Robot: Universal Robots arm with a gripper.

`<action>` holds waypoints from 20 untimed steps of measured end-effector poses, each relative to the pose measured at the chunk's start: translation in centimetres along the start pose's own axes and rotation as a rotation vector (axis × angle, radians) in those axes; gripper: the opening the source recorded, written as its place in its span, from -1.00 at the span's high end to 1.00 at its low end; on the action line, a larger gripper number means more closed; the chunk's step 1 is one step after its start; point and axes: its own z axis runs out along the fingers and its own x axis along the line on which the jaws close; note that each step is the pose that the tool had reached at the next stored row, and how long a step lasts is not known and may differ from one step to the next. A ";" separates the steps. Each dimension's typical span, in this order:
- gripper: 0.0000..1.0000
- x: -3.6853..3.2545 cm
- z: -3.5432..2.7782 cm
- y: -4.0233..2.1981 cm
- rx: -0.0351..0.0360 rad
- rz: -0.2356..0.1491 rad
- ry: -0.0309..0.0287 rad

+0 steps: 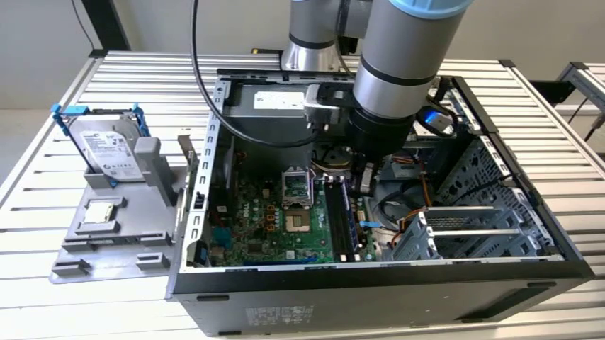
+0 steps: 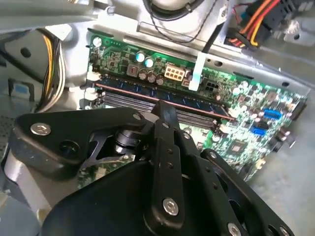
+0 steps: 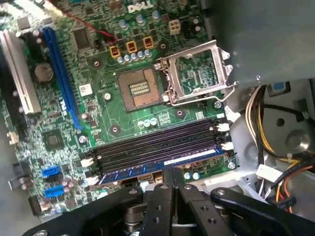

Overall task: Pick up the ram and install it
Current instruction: 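Press down the ram until it locks into place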

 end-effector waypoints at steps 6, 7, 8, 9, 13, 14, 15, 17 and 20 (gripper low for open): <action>1.00 0.00 0.02 0.01 0.0047 -0.096 -0.0018; 1.00 0.01 0.03 0.02 0.0068 -0.105 -0.0024; 1.00 0.01 0.04 0.03 0.0093 -0.114 -0.0031; 1.00 0.02 0.04 0.06 0.0119 -0.120 -0.0038; 1.00 0.15 0.05 0.53 0.0227 -0.129 -0.0057; 1.00 0.18 0.05 0.64 0.0229 -0.131 -0.0057; 1.00 0.19 0.05 0.68 0.0230 -0.131 -0.0057; 1.00 0.19 0.09 0.70 0.0230 -0.134 -0.0060; 1.00 0.19 0.10 0.71 0.0230 -0.160 -0.0066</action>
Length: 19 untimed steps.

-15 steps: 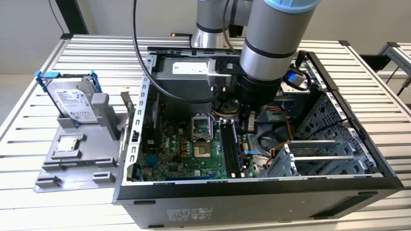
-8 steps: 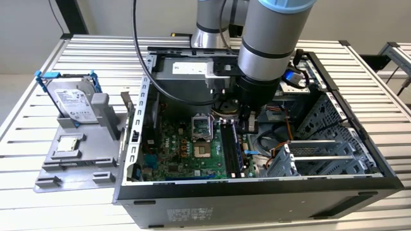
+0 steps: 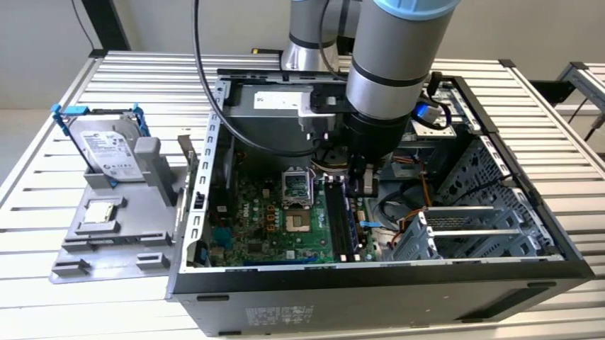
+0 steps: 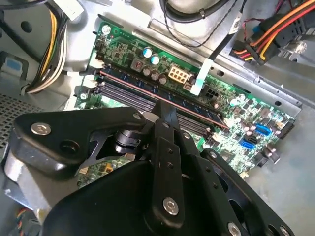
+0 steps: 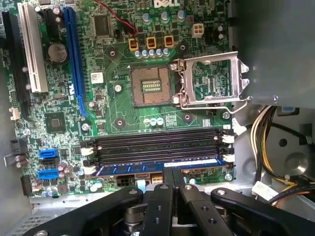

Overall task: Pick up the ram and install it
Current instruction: 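Press down the ram until it locks into place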

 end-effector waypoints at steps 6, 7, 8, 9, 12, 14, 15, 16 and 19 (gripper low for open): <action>1.00 0.00 0.00 0.00 -0.0001 -0.014 -0.0003; 1.00 0.00 0.00 0.00 -0.0001 -0.014 -0.0002; 1.00 0.00 0.00 0.00 -0.0001 -0.014 -0.0003; 1.00 0.00 0.00 0.00 -0.0001 -0.014 -0.0003; 1.00 0.00 0.00 0.00 -0.0001 -0.014 -0.0003; 1.00 0.02 0.04 0.00 0.0000 -0.014 -0.0005; 1.00 0.03 0.07 -0.01 -0.0001 -0.014 -0.0003; 1.00 0.03 0.15 -0.02 -0.0001 -0.014 -0.0002; 1.00 0.16 0.41 -0.05 -0.0002 -0.015 -0.0001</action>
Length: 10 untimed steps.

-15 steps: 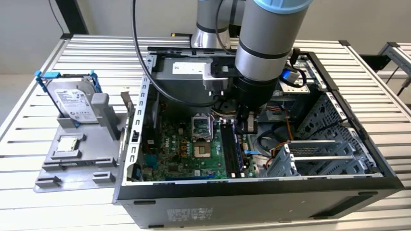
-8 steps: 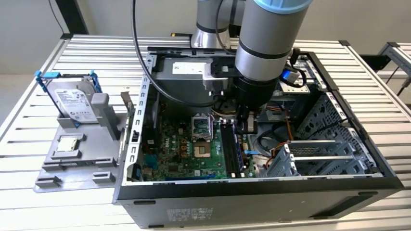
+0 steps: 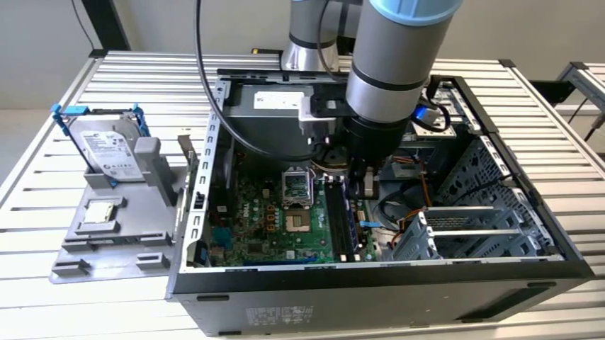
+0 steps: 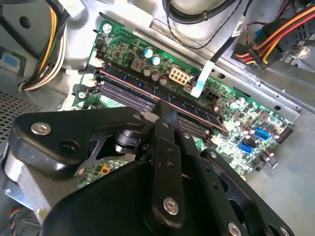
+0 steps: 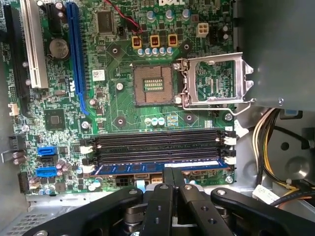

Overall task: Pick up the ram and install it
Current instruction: 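Press down the ram until it locks into place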

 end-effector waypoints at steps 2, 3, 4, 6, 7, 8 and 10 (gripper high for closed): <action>1.00 0.12 0.06 -0.05 -0.0005 0.000 -0.0003; 1.00 0.12 0.06 -0.11 -0.0006 0.000 -0.0003; 1.00 0.13 0.09 -0.14 -0.0006 0.000 -0.0002; 1.00 0.15 0.45 -0.13 -0.0006 0.000 -0.0001; 1.00 0.16 0.62 -0.13 -0.0006 0.000 -0.0002; 1.00 0.16 0.81 -0.12 -0.0006 0.000 -0.0001; 1.00 0.16 1.17 -0.12 -0.0006 0.000 -0.0002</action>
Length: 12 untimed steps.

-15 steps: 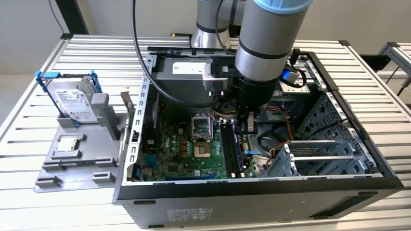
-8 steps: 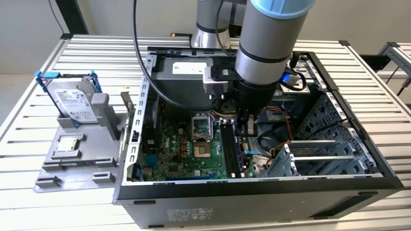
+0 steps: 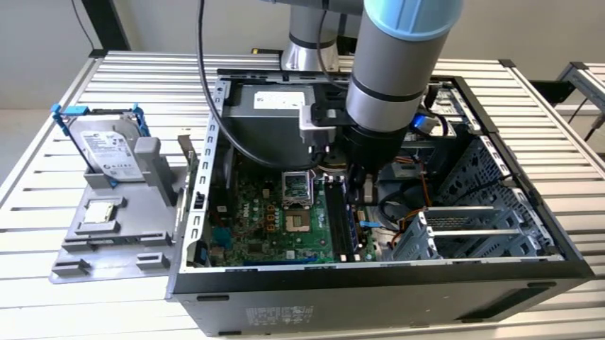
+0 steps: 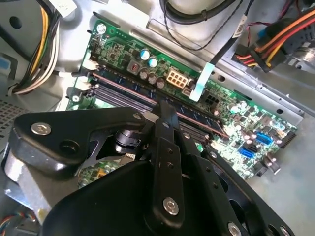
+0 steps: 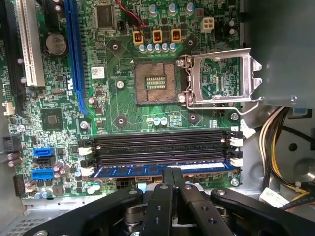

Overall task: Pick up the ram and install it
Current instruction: 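Press down the ram until it locks into place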

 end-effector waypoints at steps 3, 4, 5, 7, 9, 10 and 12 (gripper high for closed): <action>1.00 0.00 0.54 0.02 -0.0003 0.000 0.0000; 1.00 0.00 0.72 0.02 -0.0004 0.000 0.0001; 1.00 0.01 0.91 0.03 -0.0004 0.000 0.0002; 1.00 0.02 1.21 0.04 -0.0008 0.000 0.0017; 1.00 0.04 1.60 0.05 -0.0018 0.000 0.0015; 1.00 0.03 1.66 0.05 -0.0023 0.000 0.0021; 1.00 0.00 1.50 0.04 -0.0025 0.000 0.0023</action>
